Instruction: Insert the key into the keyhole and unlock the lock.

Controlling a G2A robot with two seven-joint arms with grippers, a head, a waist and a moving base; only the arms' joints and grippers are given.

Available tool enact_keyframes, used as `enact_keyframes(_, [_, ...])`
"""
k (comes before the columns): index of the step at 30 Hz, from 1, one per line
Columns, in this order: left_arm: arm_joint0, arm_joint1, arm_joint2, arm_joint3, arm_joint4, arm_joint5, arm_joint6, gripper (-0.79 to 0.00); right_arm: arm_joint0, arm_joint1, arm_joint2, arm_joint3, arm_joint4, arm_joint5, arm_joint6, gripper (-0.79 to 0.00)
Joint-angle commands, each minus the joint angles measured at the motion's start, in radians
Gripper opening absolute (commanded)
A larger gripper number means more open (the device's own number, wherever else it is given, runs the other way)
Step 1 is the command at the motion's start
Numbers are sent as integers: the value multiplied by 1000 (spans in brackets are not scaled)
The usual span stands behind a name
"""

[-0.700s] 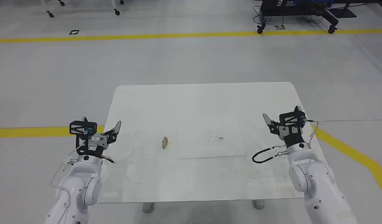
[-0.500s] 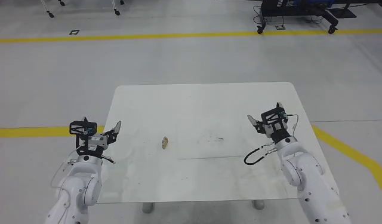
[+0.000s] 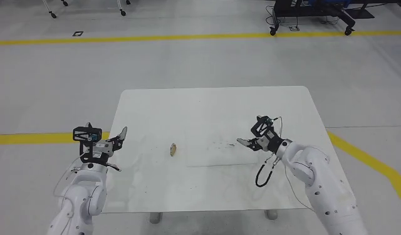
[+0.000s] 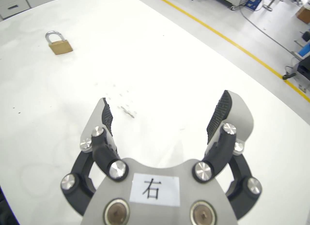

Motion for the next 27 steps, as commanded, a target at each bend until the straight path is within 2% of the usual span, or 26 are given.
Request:
enact_keyframes(1, [0,0,0,0,0,0,0,0,22,0,-22,35,27,-63,11,0])
enact_keyframes(7, [0,0,0,0,0,0,0,0,102,2,-92,128,81,-245,95,0])
enact_keyframes(10, [0,0,0,0,0,0,0,0,136,2,-118,169,70,-276,117,0])
enact_keyframes(13, [0,0,0,0,0,0,0,0,166,0,-138,212,58,-259,121,-342])
enact_keyframes(14, [0,0,0,0,0,0,0,0,176,0,-145,224,49,-248,124,-394])
enact_keyframes(23, [0,0,0,0,0,0,0,0,244,-9,-219,293,10,-216,136,-425])
enact_keyframes(25, [0,0,0,0,0,0,0,0,255,-11,-230,303,2,-205,134,-462])
enact_keyframes(27, [0,0,0,0,0,0,0,0,264,-11,-238,312,0,-201,128,-542])
